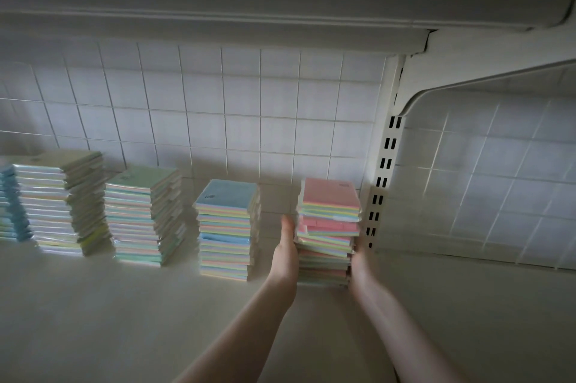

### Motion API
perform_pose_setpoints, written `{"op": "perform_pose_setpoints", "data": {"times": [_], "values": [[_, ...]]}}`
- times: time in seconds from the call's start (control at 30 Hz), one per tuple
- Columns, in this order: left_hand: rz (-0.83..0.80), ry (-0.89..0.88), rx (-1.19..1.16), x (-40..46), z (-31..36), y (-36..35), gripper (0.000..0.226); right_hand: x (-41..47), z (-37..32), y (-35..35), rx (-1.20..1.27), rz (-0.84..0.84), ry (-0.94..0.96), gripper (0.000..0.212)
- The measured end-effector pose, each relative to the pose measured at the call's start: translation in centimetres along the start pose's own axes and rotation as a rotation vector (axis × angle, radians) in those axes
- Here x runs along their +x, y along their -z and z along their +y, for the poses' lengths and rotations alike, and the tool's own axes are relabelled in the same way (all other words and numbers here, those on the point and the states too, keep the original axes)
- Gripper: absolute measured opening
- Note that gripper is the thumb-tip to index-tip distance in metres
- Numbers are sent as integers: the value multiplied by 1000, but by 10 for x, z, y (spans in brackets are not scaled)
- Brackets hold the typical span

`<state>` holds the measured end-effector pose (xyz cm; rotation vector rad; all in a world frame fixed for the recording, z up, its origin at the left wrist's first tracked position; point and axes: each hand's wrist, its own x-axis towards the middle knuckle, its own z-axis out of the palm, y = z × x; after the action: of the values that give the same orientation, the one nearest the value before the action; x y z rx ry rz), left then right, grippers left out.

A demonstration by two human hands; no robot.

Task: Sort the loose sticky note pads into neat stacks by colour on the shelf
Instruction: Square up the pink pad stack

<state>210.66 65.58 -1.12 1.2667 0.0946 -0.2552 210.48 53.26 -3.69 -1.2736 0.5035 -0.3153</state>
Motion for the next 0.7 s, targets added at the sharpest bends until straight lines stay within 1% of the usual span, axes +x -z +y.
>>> {"op": "perform_pose_setpoints", "data": {"times": [0.1, 0.13, 0.23, 0.33, 0.47, 0.53, 0.6, 0.7], "values": [[-3, -5, 20, 2, -4, 1, 58, -11, -8, -3, -29, 21, 51, 29], [-5, -12, 26, 1, -3, 1, 59, -9, -7, -3, -38, 20, 69, 28], [-23, -31, 43, 2, -3, 3, 60, -7, -2, -2, -49, 4, 54, 38], [-27, -89, 24, -1, 1, 2, 55, -9, -8, -2, 34, 11, 12, 49], [-35, -226, 3, 1, 12, -2, 61, -14, -31, 3, 160, -46, 60, 47], [-70, -280, 29, 0, 20, -4, 60, -16, -40, -1, 205, -58, 96, 52], [-112, -309, 41, 1, 27, -6, 62, -17, -44, -7, 170, -73, 120, 60], [-124, -300, 56, 0, 31, -9, 59, -21, -50, -13, 91, -87, 101, 60]]}}
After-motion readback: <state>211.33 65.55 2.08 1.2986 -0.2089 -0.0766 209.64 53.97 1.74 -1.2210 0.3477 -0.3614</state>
